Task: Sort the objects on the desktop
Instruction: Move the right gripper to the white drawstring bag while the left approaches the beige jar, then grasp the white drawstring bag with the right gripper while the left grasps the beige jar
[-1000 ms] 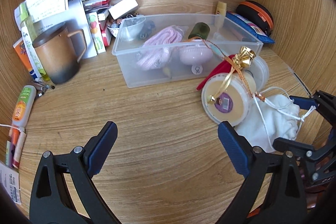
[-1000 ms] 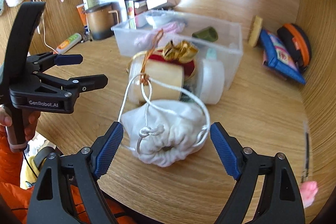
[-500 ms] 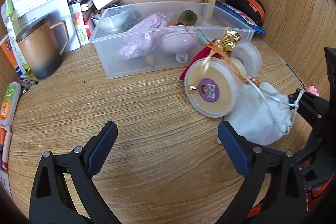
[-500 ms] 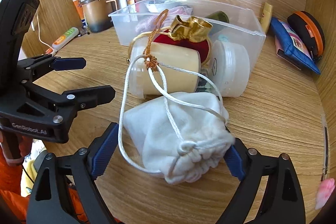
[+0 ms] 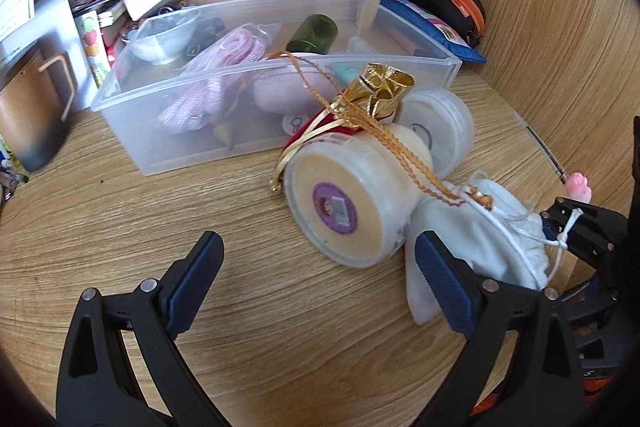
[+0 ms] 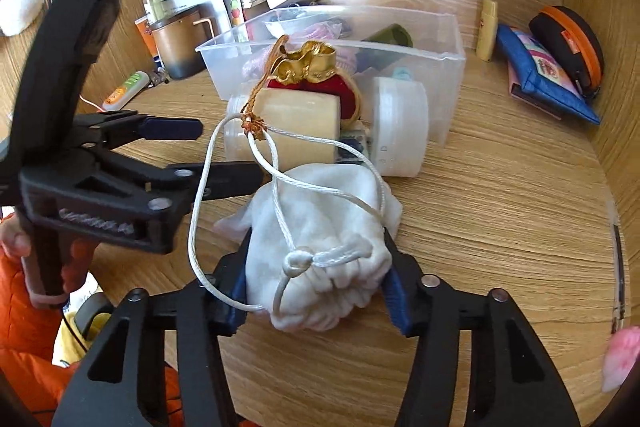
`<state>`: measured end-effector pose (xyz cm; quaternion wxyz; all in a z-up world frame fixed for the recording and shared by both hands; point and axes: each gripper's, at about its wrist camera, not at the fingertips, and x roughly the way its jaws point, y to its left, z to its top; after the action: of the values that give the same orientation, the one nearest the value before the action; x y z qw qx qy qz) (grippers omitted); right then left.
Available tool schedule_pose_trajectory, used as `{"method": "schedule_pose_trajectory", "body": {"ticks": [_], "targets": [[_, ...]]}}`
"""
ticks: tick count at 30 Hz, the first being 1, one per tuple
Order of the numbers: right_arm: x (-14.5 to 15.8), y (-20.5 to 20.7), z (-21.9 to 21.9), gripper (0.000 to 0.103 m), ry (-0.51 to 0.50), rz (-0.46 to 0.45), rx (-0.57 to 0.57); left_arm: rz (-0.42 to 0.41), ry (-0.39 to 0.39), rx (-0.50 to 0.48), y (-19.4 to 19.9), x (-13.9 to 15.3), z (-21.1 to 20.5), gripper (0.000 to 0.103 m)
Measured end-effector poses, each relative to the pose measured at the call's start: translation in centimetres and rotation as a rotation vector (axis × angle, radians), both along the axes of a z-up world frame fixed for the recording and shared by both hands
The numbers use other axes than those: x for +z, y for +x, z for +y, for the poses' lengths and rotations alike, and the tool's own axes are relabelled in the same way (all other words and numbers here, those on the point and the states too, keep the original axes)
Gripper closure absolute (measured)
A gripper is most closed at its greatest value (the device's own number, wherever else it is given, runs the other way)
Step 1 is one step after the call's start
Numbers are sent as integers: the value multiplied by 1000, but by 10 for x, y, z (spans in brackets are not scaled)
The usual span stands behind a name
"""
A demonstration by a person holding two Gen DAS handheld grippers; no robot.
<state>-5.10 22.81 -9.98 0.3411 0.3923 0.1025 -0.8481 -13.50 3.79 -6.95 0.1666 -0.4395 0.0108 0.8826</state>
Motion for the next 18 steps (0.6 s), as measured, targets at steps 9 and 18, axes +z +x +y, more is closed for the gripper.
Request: {"method": "schedule_pose_trajectory", "body": {"ticks": [9,18], "targets": [[3,-12,21,58,32,14,-23,-28,-3,-7,-15,-5,23,6],[-1,-17,16,54,37,36,5,-60,18,62,-31,-11,27,5]]}}
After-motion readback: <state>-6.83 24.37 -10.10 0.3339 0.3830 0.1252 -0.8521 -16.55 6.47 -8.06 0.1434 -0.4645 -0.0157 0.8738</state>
